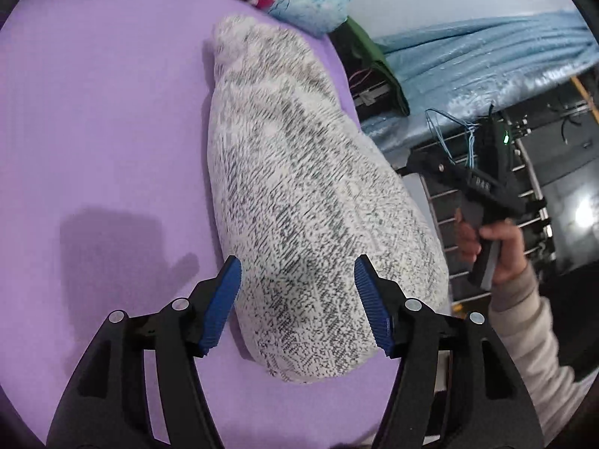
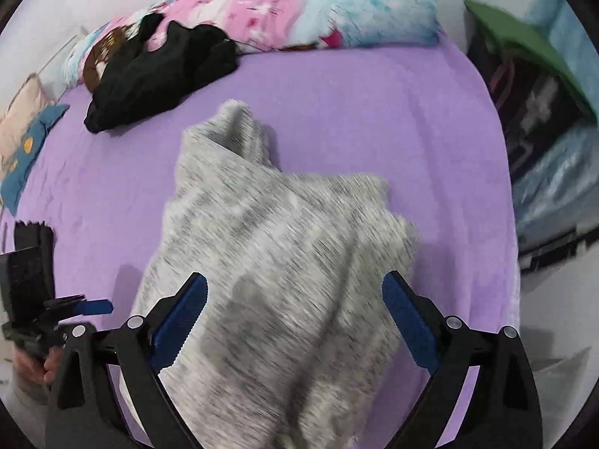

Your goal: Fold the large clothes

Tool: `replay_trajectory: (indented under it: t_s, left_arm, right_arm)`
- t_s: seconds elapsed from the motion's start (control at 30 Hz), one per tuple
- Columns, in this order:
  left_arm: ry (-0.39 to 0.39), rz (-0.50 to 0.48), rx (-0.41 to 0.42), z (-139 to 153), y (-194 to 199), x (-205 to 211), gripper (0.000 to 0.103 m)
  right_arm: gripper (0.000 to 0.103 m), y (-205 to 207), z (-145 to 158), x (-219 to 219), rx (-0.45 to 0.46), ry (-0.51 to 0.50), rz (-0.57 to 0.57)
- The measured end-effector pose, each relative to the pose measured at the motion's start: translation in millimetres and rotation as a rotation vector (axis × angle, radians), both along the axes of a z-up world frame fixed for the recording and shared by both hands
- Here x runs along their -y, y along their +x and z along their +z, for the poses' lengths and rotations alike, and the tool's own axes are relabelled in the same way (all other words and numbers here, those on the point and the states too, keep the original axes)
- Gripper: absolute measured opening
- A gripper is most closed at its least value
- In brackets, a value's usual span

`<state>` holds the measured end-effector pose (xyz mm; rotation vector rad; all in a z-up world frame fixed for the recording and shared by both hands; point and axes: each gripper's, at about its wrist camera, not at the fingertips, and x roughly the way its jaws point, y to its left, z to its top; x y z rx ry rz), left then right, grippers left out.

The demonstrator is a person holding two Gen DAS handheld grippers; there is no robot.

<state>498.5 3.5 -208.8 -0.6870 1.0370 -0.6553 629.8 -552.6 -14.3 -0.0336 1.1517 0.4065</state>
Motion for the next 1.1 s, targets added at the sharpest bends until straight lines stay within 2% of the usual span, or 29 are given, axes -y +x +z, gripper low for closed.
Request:
replay_trajectory:
  t_s: [0.1, 0.23, 0.33, 0.43, 0.5, 0.7, 0.97, 1.1]
  left_arm:
    - [-0.049, -0.002, -0.034, -13.0, 5.8, -1.3, 0.061]
    - [-0.089, -0.002, -0.061, -27.2, 15.8, -2.4, 0.061]
    - [-0.153, -0.005, -0.09, -40.7, 24.1, -1.6, 0.061]
    - [-0.194, -0.017, -0.116, -51.7, 30.4, 2.6, 0.061]
    - [-0.225, -0.021, -0.123, -57.7, 33.1, 1.4, 0.061]
    - [-0.272, -0.016, -0.135, -64.2, 41.2, -0.2, 0.063]
    - [-0.213, -0.006, -0.121, -61.9, 46.0, -7.3, 0.064]
    - [-0.22, 0.021, -0.134, -67.9, 47.0, -15.2, 0.064]
  right_arm:
    - [0.093, -3.3, -19.4, 22.5, -0.021, 0.089, 0.002]
    - [0.096, -19.0, -33.6, 37.3, -0.017, 0.185, 0.072]
    - [0.096, -22.6, -51.2, 49.8, -0.069, 0.307, 0.082]
    - [0.096, -19.1, -74.1, 69.9, -0.159, 0.459, 0.038]
    - [0.096, -17.9, -83.0, 76.9, -0.178, 0.523, 0.029]
    - [0.096, -17.6, -94.8, 79.3, -0.204, 0.534, 0.051]
    - [0.096, -18.2, -80.3, 78.6, -0.199, 0.444, 0.055]
    - [0.096, -22.4, -71.6, 77.8, -0.21, 0.463, 0.087]
